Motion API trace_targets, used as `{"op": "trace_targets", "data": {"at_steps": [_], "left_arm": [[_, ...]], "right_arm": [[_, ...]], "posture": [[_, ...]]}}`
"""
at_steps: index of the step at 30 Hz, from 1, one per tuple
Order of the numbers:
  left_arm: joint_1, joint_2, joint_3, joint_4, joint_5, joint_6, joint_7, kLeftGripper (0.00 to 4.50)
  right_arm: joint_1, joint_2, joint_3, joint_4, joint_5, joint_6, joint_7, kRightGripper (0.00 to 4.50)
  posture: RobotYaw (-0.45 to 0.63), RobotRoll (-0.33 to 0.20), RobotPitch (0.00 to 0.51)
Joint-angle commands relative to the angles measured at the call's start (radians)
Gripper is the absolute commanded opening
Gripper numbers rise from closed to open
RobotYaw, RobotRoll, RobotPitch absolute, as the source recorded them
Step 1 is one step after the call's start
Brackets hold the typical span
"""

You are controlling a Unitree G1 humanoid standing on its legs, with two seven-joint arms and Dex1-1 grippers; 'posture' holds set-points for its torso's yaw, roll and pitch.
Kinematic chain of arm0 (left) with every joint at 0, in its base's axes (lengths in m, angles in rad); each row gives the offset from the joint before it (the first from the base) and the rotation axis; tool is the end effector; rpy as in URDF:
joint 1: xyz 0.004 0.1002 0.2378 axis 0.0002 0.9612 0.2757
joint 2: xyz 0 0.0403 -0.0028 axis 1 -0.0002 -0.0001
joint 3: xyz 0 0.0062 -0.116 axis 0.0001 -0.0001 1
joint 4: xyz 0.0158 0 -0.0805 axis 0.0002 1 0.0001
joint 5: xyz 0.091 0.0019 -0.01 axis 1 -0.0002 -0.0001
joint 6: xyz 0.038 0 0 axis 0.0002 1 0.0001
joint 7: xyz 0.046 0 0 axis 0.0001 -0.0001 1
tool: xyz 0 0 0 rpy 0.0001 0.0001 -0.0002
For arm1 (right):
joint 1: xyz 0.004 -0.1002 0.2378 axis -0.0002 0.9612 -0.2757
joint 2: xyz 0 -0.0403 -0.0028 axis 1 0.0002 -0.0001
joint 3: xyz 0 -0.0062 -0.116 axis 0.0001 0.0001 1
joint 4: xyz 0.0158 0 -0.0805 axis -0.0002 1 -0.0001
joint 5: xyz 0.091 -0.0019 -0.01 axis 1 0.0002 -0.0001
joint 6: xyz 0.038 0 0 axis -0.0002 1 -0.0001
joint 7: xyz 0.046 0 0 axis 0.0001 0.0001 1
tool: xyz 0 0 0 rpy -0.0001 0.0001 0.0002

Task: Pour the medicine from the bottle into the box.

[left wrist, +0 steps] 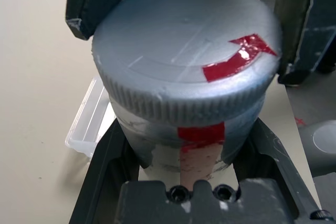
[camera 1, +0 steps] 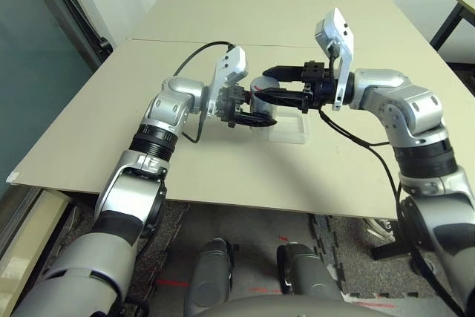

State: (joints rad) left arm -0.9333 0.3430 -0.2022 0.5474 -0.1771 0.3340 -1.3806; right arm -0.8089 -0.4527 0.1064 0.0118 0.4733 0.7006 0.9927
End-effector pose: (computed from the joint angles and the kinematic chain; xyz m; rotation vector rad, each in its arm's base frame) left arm 0.3504 0.1521 0.1760 0.2742 0.2066 -1.5080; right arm 0.3068 -0.1646 0.2107 -0.1305 0.0426 1.2732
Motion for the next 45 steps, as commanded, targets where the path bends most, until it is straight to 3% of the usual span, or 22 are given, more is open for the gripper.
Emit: {"op": "trace_targets", "data": {"at_steps": [1,7,15,20,26,29,33,35,39,45], "left_arm": [[-0.024,0.000,-0.010,-0.029,-0.009,0.005,-0.012,2.57],[-0.021,0.002,-0.019,-0.127,-0.035,0.054,-0.033,2.57],[0.001,0.006,-0.039,-0.251,-0.064,0.118,-0.038,2.57],[0.023,0.007,-0.051,-0.316,-0.081,0.152,-0.029,2.57],[0.037,0.020,-0.058,-0.352,-0.092,0.169,-0.018,2.57],[0.034,0.021,-0.055,-0.341,-0.090,0.164,-0.010,2.57],[0.040,0.022,-0.052,-0.336,-0.085,0.154,0.000,2.57],[0.046,0.026,-0.048,-0.329,-0.083,0.148,0.007,2.57],[0.048,0.037,-0.045,-0.304,-0.076,0.122,0.010,2.57],[0.034,0.036,-0.037,-0.260,-0.072,0.095,0.019,2.57]], "right_arm": [[-0.013,-0.022,0.009,0.022,0.010,0.010,0.045,2.55],[-0.071,-0.039,0.004,0.161,0.028,-0.137,0.263,2.55],[-0.297,-0.002,0.045,0.638,-0.088,-0.476,0.587,2.55],[-0.406,0.030,0.067,0.876,-0.122,-0.630,0.622,2.55],[-0.453,0.041,0.080,0.970,-0.114,-0.685,0.622,2.55],[-0.453,0.033,0.081,0.955,-0.103,-0.667,0.622,2.55],[-0.402,-0.006,0.066,0.811,-0.067,-0.549,0.622,3.84],[-0.322,-0.045,0.048,0.631,-0.027,-0.431,0.611,4.49],[-0.167,-0.097,0.002,0.303,0.046,-0.242,0.518,4.50],[-0.030,-0.103,-0.061,0.035,0.116,-0.093,0.354,4.50]], "posture": [[0.03,0.000,0.077],[0.04,0.000,0.083],[0.07,0.000,0.094],[0.10,0.000,0.099],[0.11,0.000,0.101],[0.11,0.000,0.101],[0.10,0.000,0.097],[0.10,0.000,0.095],[0.08,0.000,0.094],[0.06,0.000,0.088]]}}
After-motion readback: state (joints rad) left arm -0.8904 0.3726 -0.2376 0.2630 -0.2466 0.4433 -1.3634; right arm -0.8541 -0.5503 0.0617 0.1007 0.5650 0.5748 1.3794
